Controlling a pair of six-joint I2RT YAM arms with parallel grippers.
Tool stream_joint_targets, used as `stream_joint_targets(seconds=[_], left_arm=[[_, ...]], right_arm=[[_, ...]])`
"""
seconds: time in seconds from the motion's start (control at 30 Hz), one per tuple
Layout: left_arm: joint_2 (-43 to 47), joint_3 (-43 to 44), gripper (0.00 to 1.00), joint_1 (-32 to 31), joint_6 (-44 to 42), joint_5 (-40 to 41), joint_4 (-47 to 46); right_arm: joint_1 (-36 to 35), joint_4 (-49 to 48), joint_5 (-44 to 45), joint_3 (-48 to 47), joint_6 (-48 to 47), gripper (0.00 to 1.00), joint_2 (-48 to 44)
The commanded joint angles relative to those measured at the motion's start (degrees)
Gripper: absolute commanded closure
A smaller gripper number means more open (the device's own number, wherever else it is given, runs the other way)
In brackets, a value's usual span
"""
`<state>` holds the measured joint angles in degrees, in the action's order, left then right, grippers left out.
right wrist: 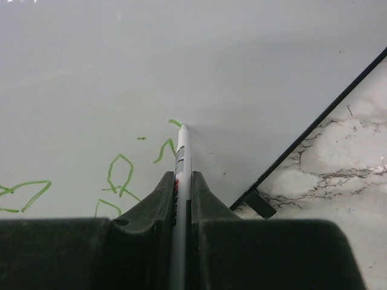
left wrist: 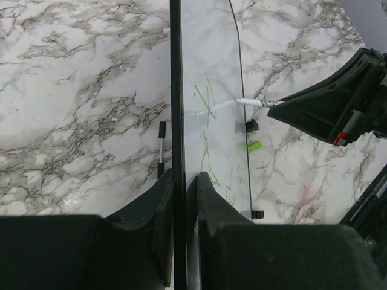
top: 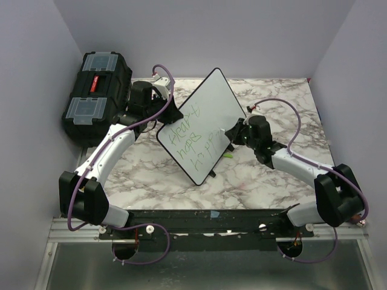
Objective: Write a sentence on the whiteboard
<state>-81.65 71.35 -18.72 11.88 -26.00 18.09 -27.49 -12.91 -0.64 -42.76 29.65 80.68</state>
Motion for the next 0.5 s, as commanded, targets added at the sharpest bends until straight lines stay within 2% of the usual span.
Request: stream_joint_targets(seconds=[0.0, 0.47], left_arm=[[0.00, -0.94, 1.00, -0.44, -6.69, 2.43, 3.19], [0.00, -0.95, 1.00, -0.43, -6.61, 2.44, 3.18]], right_arm=[[0.05, 0.34, -1.91, 2.83, 0.57, 0.99, -0.03], [0.09, 1.17, -2.82, 4.65, 1.08, 0.99, -1.31]])
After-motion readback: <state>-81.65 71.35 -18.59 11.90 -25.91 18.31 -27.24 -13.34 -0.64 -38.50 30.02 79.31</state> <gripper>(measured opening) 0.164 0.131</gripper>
